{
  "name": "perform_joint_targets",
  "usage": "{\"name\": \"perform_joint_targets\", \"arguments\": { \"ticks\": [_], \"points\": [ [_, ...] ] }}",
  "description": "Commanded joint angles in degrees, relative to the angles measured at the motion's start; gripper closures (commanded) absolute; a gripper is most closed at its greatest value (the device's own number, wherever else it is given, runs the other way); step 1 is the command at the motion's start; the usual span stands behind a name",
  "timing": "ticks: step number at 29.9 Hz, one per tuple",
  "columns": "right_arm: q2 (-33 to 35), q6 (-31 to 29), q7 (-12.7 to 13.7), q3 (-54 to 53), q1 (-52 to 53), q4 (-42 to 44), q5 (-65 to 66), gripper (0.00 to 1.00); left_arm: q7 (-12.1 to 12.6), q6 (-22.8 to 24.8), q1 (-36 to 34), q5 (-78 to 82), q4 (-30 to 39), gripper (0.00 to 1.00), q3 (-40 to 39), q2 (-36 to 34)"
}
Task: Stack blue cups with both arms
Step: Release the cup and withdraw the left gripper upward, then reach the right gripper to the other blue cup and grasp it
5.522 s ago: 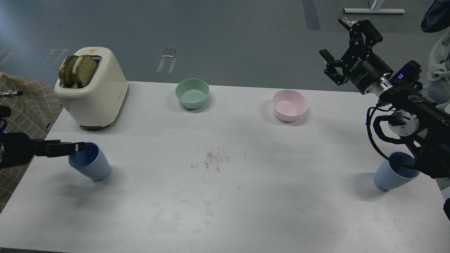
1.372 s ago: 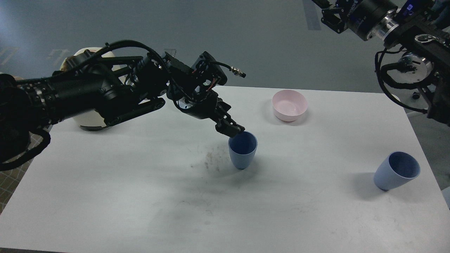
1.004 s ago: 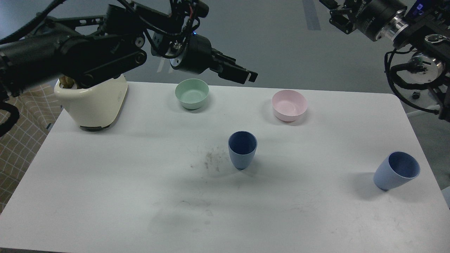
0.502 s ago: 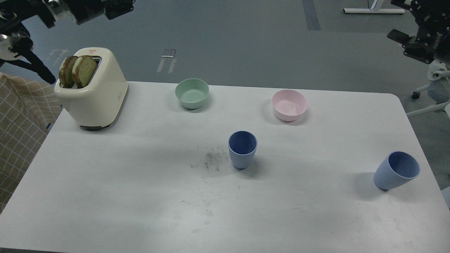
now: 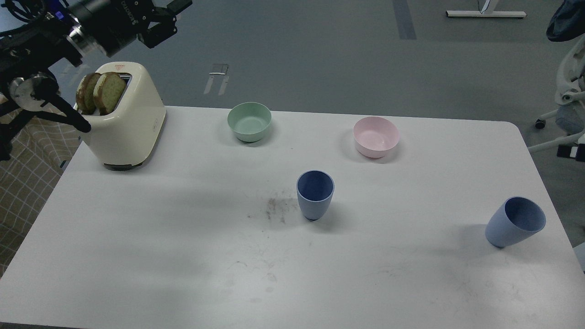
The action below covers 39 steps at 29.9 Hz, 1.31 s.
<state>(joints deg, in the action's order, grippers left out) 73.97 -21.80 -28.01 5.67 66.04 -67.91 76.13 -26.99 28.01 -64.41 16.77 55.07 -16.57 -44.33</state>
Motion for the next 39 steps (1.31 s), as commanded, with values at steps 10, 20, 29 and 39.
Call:
{"name": "perform_joint_targets", "arguments": {
  "ticks": [10,20,29,39],
  "points": [
    [2.41,2.11,0.01,0.13,-5.13,-4.34,9.29,0.0,0.18,-0.01,0.6,0.81,-0.05,0.03,0.05,4.52],
    [-2.51,2.2,0.01,0.22,-7.33,-0.65,10.0,0.01,0.09,-0.01,2.62,0.81,-0.05,0.03,-0.04,4.78],
    [-9.45,2.81,0.01,0.31,-8.47,3.75,9.91,0.08,0.09,-0.01,3.06,0.81,-0.05,0.03,-0.48,4.78],
    [-10.6,2.73,0.01,0.31,-9.52,4.36,10.44,0.31,0.09,-0.01,3.06,0.9,-0.05,0.03,-0.66,4.78]
  ]
}}
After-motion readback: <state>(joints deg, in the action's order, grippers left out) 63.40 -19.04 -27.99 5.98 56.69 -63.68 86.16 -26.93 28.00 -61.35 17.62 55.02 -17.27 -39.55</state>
